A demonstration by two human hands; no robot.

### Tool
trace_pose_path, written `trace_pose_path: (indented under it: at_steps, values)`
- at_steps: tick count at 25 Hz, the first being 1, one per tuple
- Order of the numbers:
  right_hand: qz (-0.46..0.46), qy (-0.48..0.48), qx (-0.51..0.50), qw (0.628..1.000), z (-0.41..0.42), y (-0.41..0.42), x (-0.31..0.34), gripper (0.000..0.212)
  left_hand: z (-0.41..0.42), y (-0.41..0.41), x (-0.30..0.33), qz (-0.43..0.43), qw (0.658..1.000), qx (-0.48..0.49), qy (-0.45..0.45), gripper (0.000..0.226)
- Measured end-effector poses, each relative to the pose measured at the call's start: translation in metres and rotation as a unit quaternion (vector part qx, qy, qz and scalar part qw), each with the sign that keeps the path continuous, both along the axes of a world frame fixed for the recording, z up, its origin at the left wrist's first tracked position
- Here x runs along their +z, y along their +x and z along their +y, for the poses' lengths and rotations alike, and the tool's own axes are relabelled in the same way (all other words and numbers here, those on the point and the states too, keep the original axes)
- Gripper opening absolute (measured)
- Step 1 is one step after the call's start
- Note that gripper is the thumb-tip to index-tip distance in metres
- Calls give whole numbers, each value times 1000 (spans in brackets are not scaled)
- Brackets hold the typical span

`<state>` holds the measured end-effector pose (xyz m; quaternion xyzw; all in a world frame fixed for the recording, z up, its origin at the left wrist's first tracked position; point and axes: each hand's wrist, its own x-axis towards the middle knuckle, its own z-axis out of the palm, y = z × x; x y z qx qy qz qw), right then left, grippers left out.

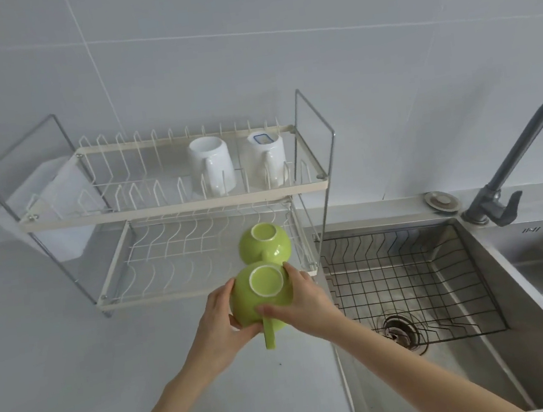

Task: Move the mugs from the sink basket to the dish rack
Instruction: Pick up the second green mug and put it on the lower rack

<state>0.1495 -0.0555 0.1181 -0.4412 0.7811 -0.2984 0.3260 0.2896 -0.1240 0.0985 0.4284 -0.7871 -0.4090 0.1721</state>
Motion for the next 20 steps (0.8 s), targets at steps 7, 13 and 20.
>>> trace_pose_path:
  at_steps: [7,13,20]
  values:
    - [31,5,26,999,-71,26,3,94,-65,27,1,-4,1000,28,-11,87]
    - [52,8,50,997,-128,37,0,94,-116,34,-1,-1,998,62,-6,84]
    - [28,33,48,998,-156,28,-14,91,-146,26,-9,-24,999,37,5,83]
